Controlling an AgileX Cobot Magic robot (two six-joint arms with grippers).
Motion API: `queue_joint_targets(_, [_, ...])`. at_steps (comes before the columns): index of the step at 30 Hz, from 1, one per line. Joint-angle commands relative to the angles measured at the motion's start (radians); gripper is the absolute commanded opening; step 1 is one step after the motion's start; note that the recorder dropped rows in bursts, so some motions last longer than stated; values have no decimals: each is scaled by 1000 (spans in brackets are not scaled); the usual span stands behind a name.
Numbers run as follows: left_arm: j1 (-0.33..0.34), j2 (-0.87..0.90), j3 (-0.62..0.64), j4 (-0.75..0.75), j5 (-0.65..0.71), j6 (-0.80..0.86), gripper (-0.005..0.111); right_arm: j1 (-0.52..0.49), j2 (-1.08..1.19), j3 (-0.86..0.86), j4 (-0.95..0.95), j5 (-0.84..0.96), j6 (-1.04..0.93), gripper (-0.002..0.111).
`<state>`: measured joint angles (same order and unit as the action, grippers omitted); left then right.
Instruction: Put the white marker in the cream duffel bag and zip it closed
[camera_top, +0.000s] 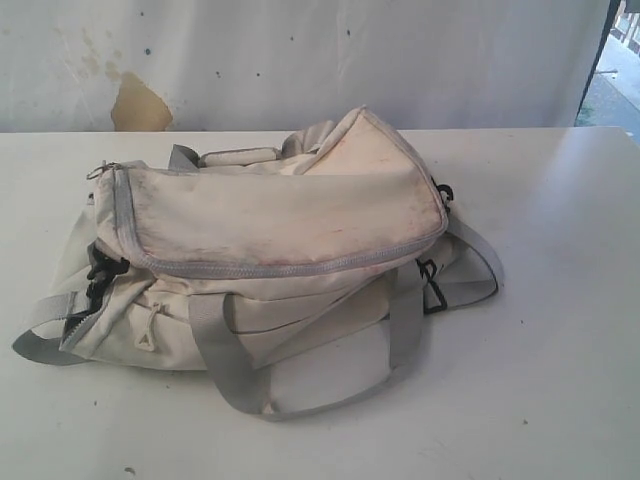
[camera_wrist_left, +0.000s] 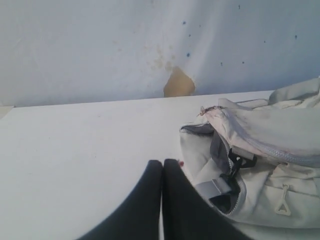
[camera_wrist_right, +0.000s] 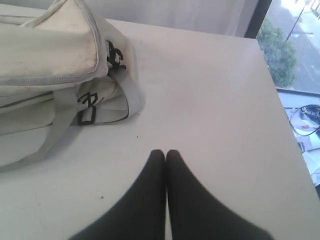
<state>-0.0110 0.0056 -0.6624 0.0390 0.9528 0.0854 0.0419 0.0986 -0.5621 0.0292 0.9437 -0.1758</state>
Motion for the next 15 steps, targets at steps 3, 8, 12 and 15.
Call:
queue_joint_targets(3, [-1, -6, 3, -29, -97, -8, 0, 6, -99, 10, -61, -48, 6, 0])
queue_joint_targets(8, [-1, -6, 1, -39, -192, -8, 0, 6, -99, 9, -62, -131, 25, 0])
queue_joint_targets(12, [-1, -6, 24, -39, -319, -41, 0, 6, -99, 23, -64, -300, 73, 0])
queue_joint_targets(15, [-1, -6, 80, -39, -465, -74, 0, 6, -99, 77, -66, -434, 73, 0])
